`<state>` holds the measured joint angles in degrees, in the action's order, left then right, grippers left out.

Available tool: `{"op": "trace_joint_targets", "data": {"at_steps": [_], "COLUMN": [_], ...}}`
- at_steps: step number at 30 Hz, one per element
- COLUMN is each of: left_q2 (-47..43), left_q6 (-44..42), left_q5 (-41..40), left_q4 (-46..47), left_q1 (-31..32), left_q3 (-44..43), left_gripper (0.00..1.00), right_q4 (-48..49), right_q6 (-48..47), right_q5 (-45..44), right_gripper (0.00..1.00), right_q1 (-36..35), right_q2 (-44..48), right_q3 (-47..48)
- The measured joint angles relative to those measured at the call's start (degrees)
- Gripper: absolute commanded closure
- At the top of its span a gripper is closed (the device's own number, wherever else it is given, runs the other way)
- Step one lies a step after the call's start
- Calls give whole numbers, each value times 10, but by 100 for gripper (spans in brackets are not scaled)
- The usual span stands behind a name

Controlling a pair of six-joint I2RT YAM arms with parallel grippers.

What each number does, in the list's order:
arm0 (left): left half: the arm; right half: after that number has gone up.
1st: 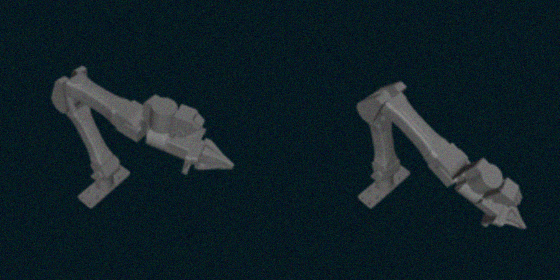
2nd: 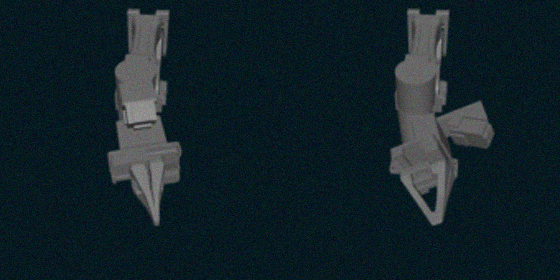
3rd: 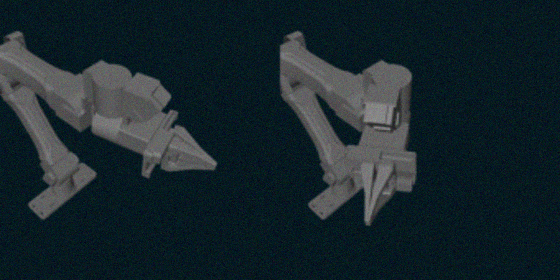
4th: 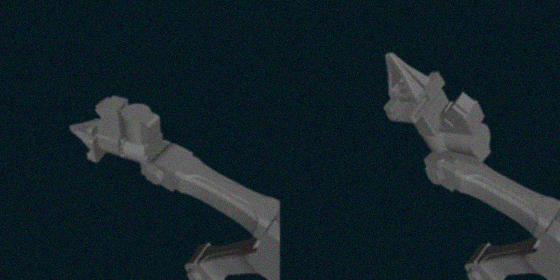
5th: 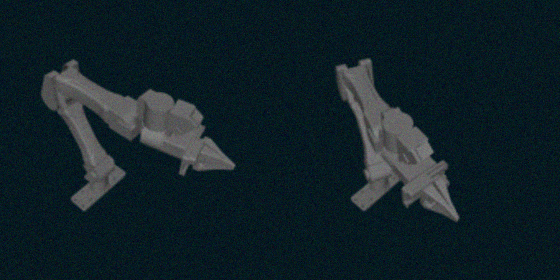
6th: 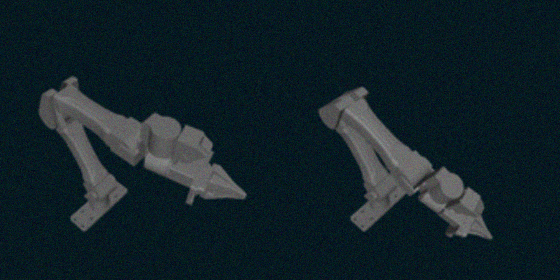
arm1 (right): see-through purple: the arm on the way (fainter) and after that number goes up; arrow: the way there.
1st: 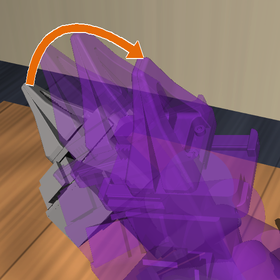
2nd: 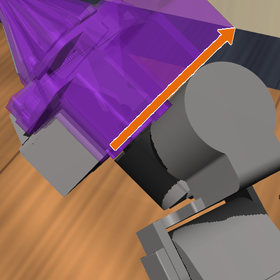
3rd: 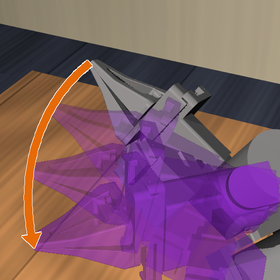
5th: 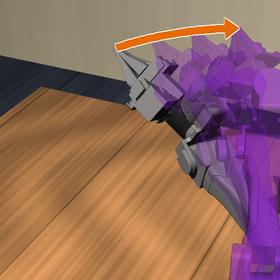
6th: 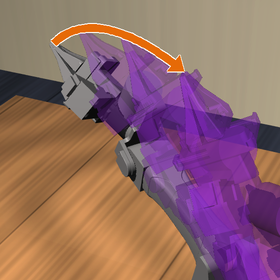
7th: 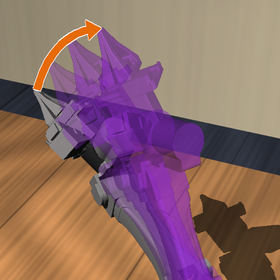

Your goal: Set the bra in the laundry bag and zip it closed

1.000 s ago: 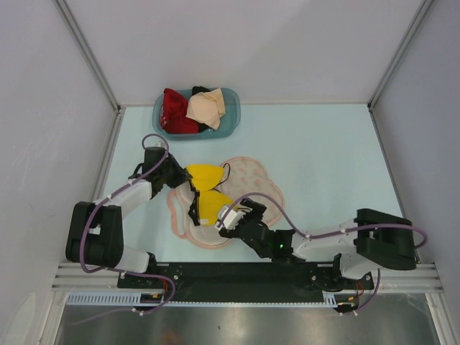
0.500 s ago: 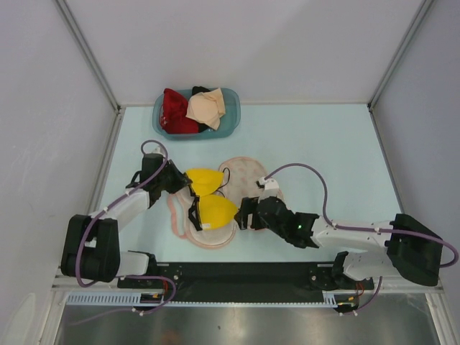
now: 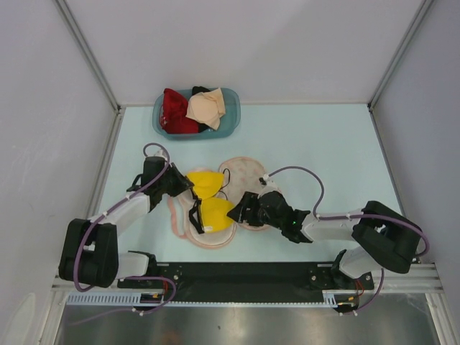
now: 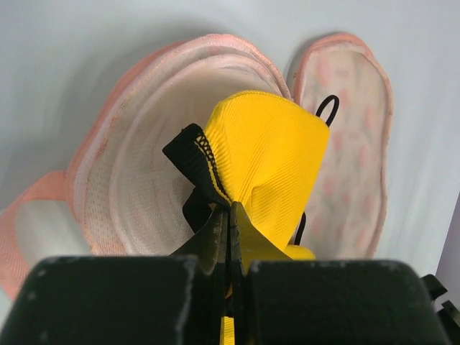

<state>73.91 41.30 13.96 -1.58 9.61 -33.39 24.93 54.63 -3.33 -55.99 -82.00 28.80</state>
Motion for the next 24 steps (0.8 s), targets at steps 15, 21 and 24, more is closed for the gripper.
{"op": "trace_joint_targets", "data": {"at_steps": [15, 21, 24], "left_q2": [-20, -23, -25], "left_q6": [-14, -19, -24], "left_q5": [-3, -5, -9], "left_q4": [0, 0, 0], "left_q1": [13, 16, 16], "left_q3": [20, 33, 35], "left_gripper": [100, 100, 100], "right_q4": [67, 72, 73], "right_q6": [24, 13, 9], "right_q5": [1, 6, 11], "right_gripper": [31, 58, 67], "right_q1": [1, 11, 14], "right_q2": [-83, -86, -86], "right_q3": [-1, 0, 4]}}
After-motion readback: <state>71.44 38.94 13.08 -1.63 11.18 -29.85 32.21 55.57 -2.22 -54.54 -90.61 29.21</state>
